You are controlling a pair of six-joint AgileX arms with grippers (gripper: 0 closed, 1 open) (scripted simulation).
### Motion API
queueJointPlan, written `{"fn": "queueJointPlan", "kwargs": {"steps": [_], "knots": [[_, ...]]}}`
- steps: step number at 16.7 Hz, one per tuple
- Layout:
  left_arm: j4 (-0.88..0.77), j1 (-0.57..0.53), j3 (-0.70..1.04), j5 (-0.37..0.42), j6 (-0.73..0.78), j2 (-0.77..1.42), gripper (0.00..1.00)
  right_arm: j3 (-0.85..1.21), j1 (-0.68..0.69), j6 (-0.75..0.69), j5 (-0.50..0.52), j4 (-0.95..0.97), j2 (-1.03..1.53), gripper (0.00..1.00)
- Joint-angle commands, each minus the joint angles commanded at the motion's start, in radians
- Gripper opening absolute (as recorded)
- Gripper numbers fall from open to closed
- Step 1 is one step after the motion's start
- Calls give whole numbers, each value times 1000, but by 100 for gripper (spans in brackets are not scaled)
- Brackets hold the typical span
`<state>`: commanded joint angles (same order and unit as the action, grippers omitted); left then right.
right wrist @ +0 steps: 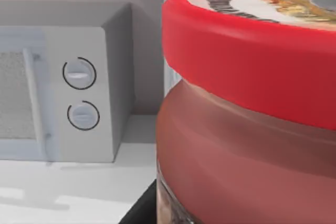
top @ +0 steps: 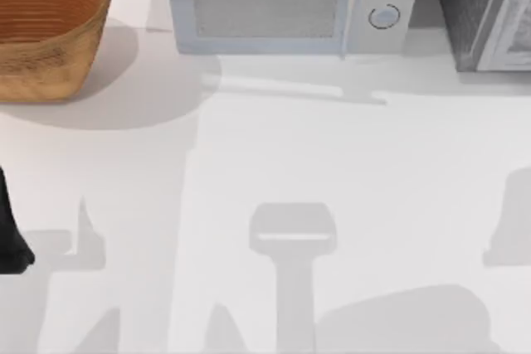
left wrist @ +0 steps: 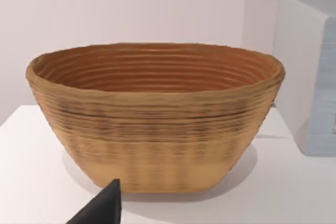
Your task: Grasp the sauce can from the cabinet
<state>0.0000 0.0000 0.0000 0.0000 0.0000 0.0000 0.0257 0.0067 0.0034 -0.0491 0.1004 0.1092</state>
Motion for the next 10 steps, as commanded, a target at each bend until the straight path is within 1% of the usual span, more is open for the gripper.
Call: {"fn": "queueJointPlan", "kwargs": {"steps": [4, 10], "knots": [[0, 0, 0, 0, 0, 0, 100, 45, 3, 2, -107, 254, 272, 0], [0, 0, 0, 0, 0, 0, 100, 118, 4, 7, -318, 777, 877, 0]]}}
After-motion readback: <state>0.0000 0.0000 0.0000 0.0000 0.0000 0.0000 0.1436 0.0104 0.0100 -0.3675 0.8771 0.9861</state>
